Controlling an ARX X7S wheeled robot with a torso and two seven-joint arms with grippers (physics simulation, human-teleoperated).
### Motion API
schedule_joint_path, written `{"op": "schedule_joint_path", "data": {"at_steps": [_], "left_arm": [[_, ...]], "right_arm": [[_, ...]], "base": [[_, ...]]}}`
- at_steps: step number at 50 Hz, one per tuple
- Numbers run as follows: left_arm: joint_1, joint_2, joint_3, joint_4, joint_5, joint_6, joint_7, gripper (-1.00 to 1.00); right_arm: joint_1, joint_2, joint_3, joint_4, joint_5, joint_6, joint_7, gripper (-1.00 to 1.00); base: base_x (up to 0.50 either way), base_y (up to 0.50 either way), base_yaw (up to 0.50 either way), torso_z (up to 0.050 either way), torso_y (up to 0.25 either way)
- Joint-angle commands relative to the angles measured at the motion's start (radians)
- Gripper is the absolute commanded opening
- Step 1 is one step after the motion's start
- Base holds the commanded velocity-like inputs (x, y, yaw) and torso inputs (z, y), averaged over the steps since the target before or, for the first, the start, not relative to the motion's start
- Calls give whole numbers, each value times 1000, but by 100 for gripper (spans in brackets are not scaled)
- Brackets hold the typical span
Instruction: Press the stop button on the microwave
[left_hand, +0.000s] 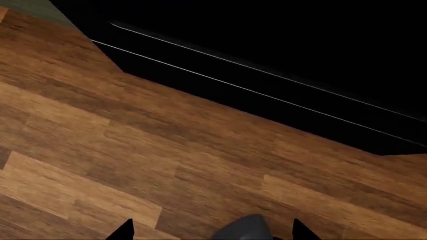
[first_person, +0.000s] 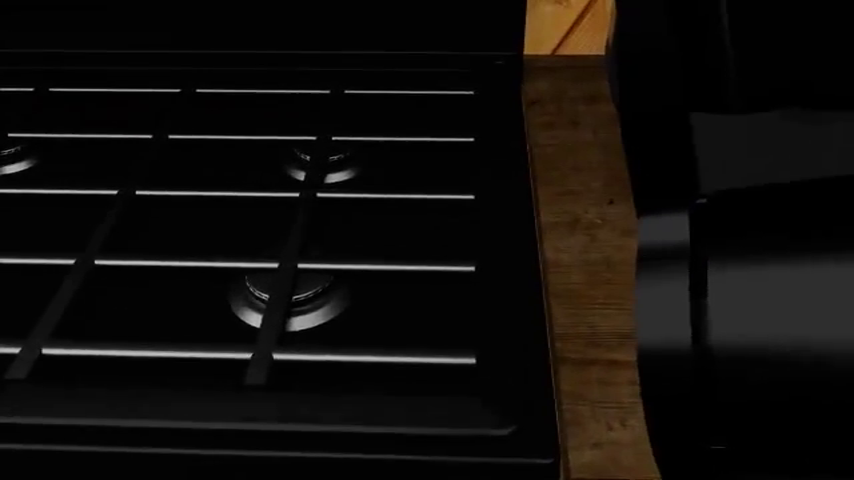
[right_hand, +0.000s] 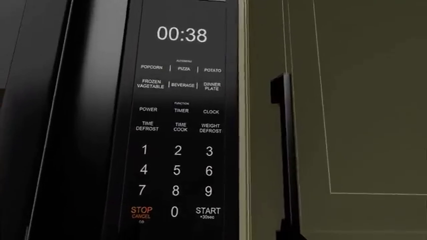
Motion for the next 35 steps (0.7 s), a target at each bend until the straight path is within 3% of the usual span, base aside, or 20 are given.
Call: {"op": "schedule_joint_path", "data": {"at_steps": [1, 11, 21, 35], "left_arm": [[1, 0, 0, -1, 0, 0, 0, 100], [1, 0, 0, -1, 0, 0, 0, 100], [1, 0, 0, -1, 0, 0, 0, 100], [1, 0, 0, -1, 0, 0, 0, 100]], "right_arm": [[27, 4, -13, 1, 36, -13, 26, 100], [30, 5, -21, -45, 73, 4, 42, 100], [3, 9, -37, -75, 100, 8, 46, 100], [-8, 16, -53, -133, 144, 16, 51, 100]], "base": [[0, 0, 0, 50, 123], [0, 0, 0, 50, 123], [455, -143, 0, 50, 123], [81, -17, 0, 50, 123]]}}
